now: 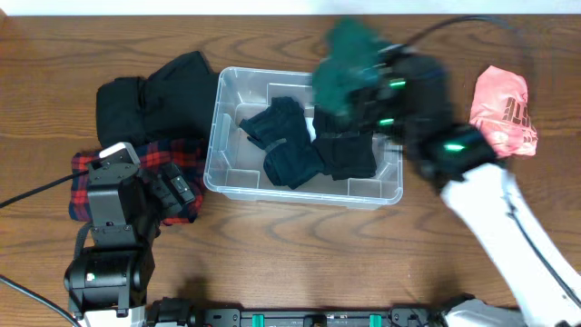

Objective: Pack container
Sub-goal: 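Lower the green garment into the left side of the bin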

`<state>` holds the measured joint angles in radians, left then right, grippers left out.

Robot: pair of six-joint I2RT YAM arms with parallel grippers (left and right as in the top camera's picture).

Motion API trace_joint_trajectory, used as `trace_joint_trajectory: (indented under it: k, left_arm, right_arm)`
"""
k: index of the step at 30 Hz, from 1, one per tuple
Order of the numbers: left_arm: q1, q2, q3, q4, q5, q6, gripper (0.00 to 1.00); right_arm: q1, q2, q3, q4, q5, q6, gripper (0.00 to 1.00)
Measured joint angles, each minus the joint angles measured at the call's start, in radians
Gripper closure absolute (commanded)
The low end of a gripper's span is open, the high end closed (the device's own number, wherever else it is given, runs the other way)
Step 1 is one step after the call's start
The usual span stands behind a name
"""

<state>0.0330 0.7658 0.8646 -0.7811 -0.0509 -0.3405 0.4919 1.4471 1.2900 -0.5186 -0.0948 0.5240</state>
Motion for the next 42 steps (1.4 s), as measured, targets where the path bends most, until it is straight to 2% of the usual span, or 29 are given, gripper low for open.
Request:
trace_joint_trajectory:
  k: [8, 10, 11, 12, 13, 14, 15, 16, 17, 24, 27, 33, 34, 35, 36, 38, 39, 42]
  left_arm:
    - [0.0, 0.0, 0.0, 0.0, 0.0, 0.0, 0.02]
    - [0.0, 0.0, 0.0, 0.0, 0.0, 0.0, 0.02]
    - [0.0, 0.0, 0.0, 0.0, 0.0, 0.0, 0.02]
    - [0.0, 0.0, 0.0, 0.0, 0.0, 0.0, 0.02]
    - [0.0, 0.0, 0.0, 0.0, 0.0, 0.0, 0.02]
    - [0.0, 0.0, 0.0, 0.0, 0.0, 0.0, 0.02]
    - [0.0, 0.0, 0.0, 0.0, 0.0, 0.0, 0.02]
    - [0.0, 0.0, 0.0, 0.0, 0.0, 0.0, 0.02]
    - [0.0, 0.0, 0.0, 0.0, 0.0, 0.0, 0.02]
    - [0.0, 0.0, 0.0, 0.0, 0.0, 0.0, 0.02]
    - [0.0, 0.0, 0.0, 0.0, 0.0, 0.0, 0.02]
    - [0.0, 0.0, 0.0, 0.0, 0.0, 0.0, 0.02]
    - [0.0, 0.0, 0.0, 0.0, 0.0, 0.0, 0.02]
    - [0.0, 0.0, 0.0, 0.0, 0.0, 0.0, 0.02]
    - [0.0, 0.0, 0.0, 0.0, 0.0, 0.0, 0.02]
    - [0.0, 0.0, 0.0, -0.001, 0.0, 0.0, 0.02]
    - [0.0, 0.0, 0.0, 0.0, 0.0, 0.0, 0.02]
    - [0.0, 0.0, 0.0, 0.0, 0.0, 0.0, 0.02]
  right_arm:
    - [0.23, 0.293, -0.001, 0.211, 0.001, 0.077, 0.95]
    - [0.266, 0.365, -0.001, 0.245, 0.001, 0.087, 0.93]
    - [0.283, 0.4, -0.002, 0.255, 0.002, 0.096, 0.88]
    - [0.295, 0.428, -0.002, 0.262, 0.002, 0.1, 0.78]
    - [0.307, 0.455, -0.002, 0.266, 0.003, 0.106, 0.62]
    - [0.315, 0.476, -0.003, 0.267, 0.006, 0.114, 0.4]
    - [0.32, 0.496, -0.003, 0.267, 0.005, 0.113, 0.25]
    - [0.322, 0.51, -0.003, 0.266, 0.005, 0.111, 0.05]
    - [0.322, 0.519, -0.004, 0.262, 0.005, 0.109, 0.01]
    - [0.3, 0.478, 0.026, 0.143, 0.023, 0.044, 0.01]
    - [0.267, 0.395, 0.063, 0.098, 0.067, -0.005, 0.01]
    - [0.229, 0.209, 0.15, 0.121, 0.13, -0.073, 0.01]
    - [0.229, 0.201, 0.156, 0.123, 0.129, -0.079, 0.11]
    - [0.23, 0.2, 0.16, 0.125, 0.129, -0.089, 0.3]
    - [0.235, 0.207, 0.16, 0.127, 0.128, -0.098, 0.54]
    - [0.247, 0.251, 0.16, 0.135, 0.126, -0.111, 0.77]
    - [0.254, 0.283, 0.16, 0.145, 0.122, -0.114, 0.82]
    - [0.28, 0.408, 0.155, 0.188, 0.112, -0.119, 0.84]
